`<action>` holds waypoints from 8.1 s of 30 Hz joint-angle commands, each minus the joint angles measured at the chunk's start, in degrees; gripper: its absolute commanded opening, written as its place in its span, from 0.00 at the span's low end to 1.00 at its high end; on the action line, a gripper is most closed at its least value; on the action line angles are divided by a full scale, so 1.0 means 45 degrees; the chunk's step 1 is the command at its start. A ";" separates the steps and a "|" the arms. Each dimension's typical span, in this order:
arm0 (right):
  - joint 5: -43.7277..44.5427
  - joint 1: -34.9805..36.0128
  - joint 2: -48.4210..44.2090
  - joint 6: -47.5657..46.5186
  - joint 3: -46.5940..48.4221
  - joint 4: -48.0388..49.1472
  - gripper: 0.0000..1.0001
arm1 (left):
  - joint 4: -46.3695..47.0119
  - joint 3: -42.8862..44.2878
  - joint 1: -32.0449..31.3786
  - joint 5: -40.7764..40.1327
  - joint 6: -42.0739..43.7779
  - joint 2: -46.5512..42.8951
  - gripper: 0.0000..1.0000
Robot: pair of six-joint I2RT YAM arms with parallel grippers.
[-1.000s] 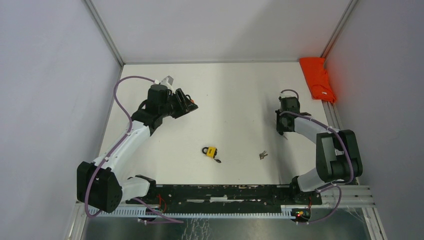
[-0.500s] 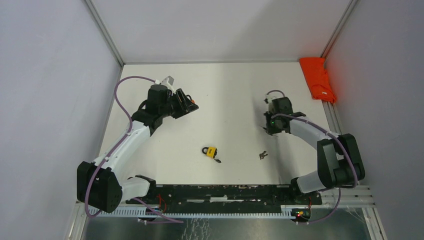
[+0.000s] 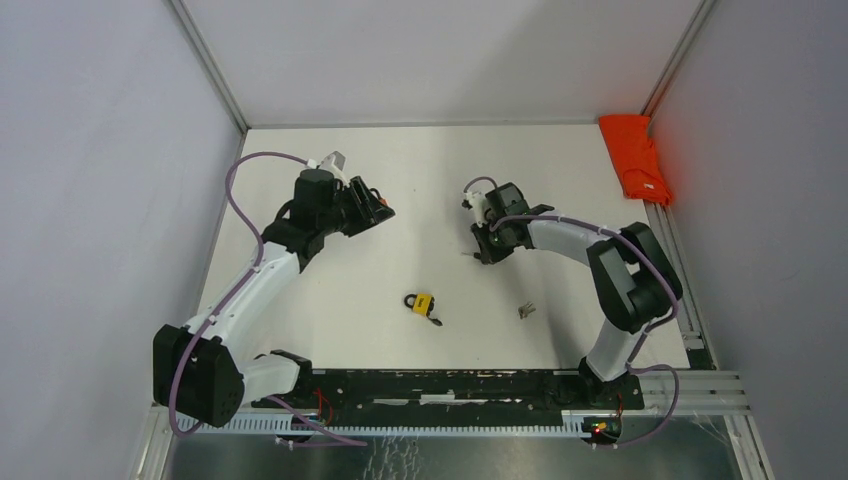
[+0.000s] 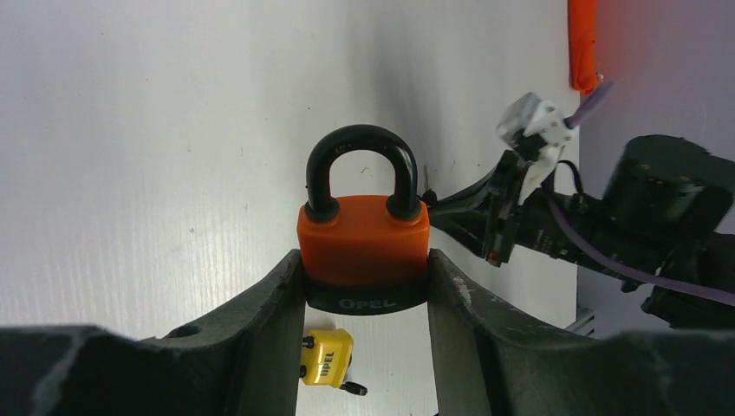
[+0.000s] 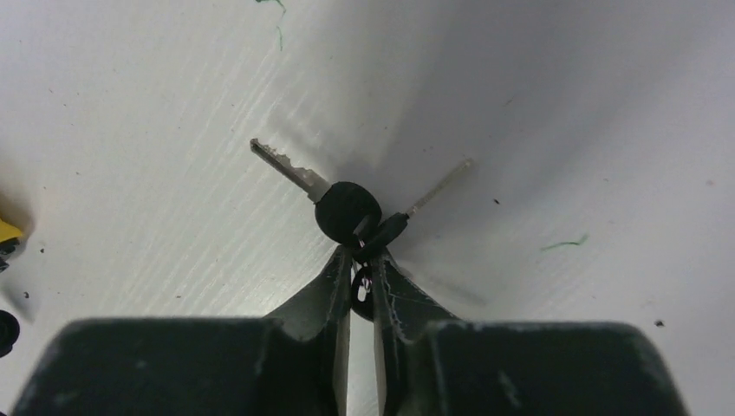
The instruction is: Unlock with the key
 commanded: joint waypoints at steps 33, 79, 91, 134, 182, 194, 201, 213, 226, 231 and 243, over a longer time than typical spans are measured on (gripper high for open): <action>0.4868 0.1312 0.0645 0.4429 0.2024 -0.1192 0.45 | 0.0700 -0.0096 0.0184 0.0150 0.0547 -0.0604 0.02; 0.5344 0.1569 -0.0298 0.4949 -0.0677 -0.1547 0.38 | 0.0693 -0.0261 0.0505 0.0740 0.0547 -0.1052 0.02; 0.4089 0.1115 -0.0994 0.4736 -0.1630 -0.0849 0.40 | 0.0673 -0.0282 0.0504 0.0819 0.0547 -0.0951 0.02; 0.4455 0.3346 0.2349 0.3068 0.2120 -0.1223 0.32 | 0.0301 -0.0125 0.0619 0.0319 0.0801 -0.0978 0.02; -0.5469 0.2603 -0.5868 0.3231 -0.2873 0.7282 0.00 | -0.0986 0.3800 0.0910 0.6240 0.0142 -0.0165 0.02; -0.3979 0.3052 -0.5924 0.4541 -0.2690 0.9150 0.00 | -0.3033 0.4524 0.0895 0.3161 -0.0998 -0.0276 0.02; -0.3616 0.3320 -0.4841 0.4991 -0.1647 0.9186 0.00 | -0.3969 0.4309 0.0875 0.0855 -0.0462 -0.0786 0.02; -0.4420 0.3717 -0.3865 0.6073 -0.1367 1.0615 0.00 | -0.4283 0.4442 0.0869 0.0149 0.0216 -0.1021 0.02; -0.6373 0.3716 -0.3263 0.8328 -0.2364 1.4266 0.00 | -0.4189 0.4405 0.0875 0.0253 0.0161 -0.1161 0.02; -0.6464 0.3725 -0.2896 0.8571 -0.2207 1.4504 0.00 | -0.4188 0.4386 0.0875 0.0271 0.0127 -0.1156 0.02; -0.3998 0.3964 -0.1267 0.7115 0.1072 0.9979 0.00 | -0.3958 0.4131 0.0851 -0.0242 0.0020 -0.0883 0.02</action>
